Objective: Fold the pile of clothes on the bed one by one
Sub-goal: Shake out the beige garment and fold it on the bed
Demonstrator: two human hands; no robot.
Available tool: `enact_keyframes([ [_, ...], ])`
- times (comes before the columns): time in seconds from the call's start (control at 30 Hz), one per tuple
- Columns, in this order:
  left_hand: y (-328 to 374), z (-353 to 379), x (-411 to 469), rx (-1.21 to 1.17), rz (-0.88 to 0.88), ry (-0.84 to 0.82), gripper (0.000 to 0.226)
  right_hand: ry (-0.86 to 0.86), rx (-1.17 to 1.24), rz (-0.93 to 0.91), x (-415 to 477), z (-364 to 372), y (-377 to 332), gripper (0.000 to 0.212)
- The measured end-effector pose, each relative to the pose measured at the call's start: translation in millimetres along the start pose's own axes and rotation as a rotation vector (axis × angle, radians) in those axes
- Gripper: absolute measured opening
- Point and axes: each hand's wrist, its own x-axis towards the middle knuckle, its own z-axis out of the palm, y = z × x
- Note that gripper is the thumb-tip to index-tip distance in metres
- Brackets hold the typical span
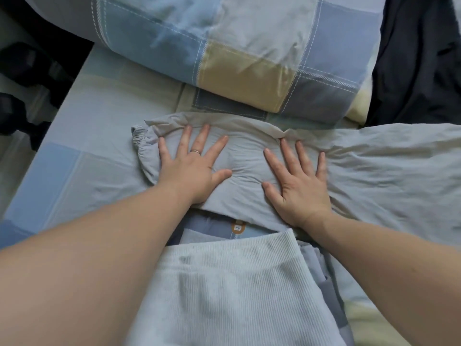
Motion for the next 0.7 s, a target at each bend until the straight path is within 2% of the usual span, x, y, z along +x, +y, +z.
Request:
enact_keyframes([
  [0.1,17,-27,-21,0.017,-0.056,-0.197,0.072,-0.143,0.135,-0.038,10,-15,2,0.07],
  [0.13,28,-36,-31,0.021,-0.069,-0.223,0.07,-0.212,0.192,-0.079,12,-25,7,0.071],
  [0.2,57,-50,-51,0.016,-0.072,-0.171,0.062,-0.28,0.258,-0.155,2,-46,27,0.069],
  [0.27,99,-59,-68,0.006,-0.052,-0.053,0.058,-0.232,0.264,-0.145,-29,-59,62,0.067],
  [0.37,182,-63,-86,-0.016,0.053,0.081,0.055,-0.045,0.221,-0.042,-107,-66,142,0.067],
  [0.43,246,-58,-98,-0.02,0.132,0.126,0.055,0.036,0.151,0.018,-161,-68,211,0.069],
  [0.47,278,-53,-106,-0.032,0.165,0.121,0.056,0.021,0.118,0.055,-187,-67,247,0.07],
  [0.6,399,-9,-156,-0.061,0.257,0.071,0.062,-0.222,-0.005,0.219,-296,-39,369,0.071],
  [0.7,470,46,-211,-0.043,0.31,-0.046,0.064,-0.381,0.005,0.266,-381,-6,422,0.072],
])
